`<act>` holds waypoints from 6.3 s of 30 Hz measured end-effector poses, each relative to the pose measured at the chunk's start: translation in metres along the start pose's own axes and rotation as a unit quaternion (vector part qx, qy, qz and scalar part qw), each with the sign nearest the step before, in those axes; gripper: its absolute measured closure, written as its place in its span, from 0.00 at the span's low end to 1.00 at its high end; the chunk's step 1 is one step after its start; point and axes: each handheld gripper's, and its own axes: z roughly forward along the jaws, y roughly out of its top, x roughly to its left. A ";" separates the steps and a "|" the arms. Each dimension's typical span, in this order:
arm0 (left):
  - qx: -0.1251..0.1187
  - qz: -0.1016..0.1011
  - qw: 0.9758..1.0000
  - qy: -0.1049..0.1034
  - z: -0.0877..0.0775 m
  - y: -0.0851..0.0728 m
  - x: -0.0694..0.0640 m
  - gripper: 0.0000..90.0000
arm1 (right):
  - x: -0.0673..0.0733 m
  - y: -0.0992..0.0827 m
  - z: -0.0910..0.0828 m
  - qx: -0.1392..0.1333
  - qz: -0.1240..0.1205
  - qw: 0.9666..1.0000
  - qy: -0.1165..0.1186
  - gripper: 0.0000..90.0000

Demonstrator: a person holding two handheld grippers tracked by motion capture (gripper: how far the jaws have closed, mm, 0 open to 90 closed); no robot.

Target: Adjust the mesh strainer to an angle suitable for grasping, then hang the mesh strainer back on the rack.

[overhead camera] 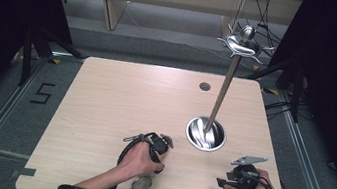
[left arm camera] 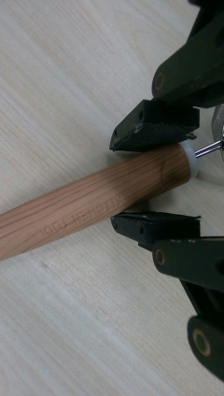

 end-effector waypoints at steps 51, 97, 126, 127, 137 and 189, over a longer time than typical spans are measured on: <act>-0.437 0.035 0.899 -0.001 -0.060 -0.012 -0.005 0.78 | 0.021 0.042 -0.038 -0.262 0.050 0.960 0.084 0.56; -0.467 0.072 0.881 0.008 -0.061 0.020 -0.046 0.74 | 0.045 0.097 -0.035 -0.304 0.052 0.943 0.123 0.80; -0.371 0.005 0.929 -0.009 -0.062 -0.114 0.079 0.53 | 0.010 0.087 -0.070 -0.314 -0.125 0.931 0.135 0.79; -0.379 -0.004 0.925 -0.012 -0.063 -0.114 0.082 0.53 | 0.012 0.088 -0.071 -0.310 -0.119 0.932 0.143 0.79; -0.377 -0.009 0.926 -0.025 -0.059 -0.115 0.087 0.55 | 0.023 0.110 -0.075 -0.319 -0.132 0.927 0.144 0.79; -0.381 -0.038 0.924 -0.022 -0.051 -0.120 0.095 0.52 | 0.031 0.170 -0.123 -0.342 -0.147 0.918 0.139 0.79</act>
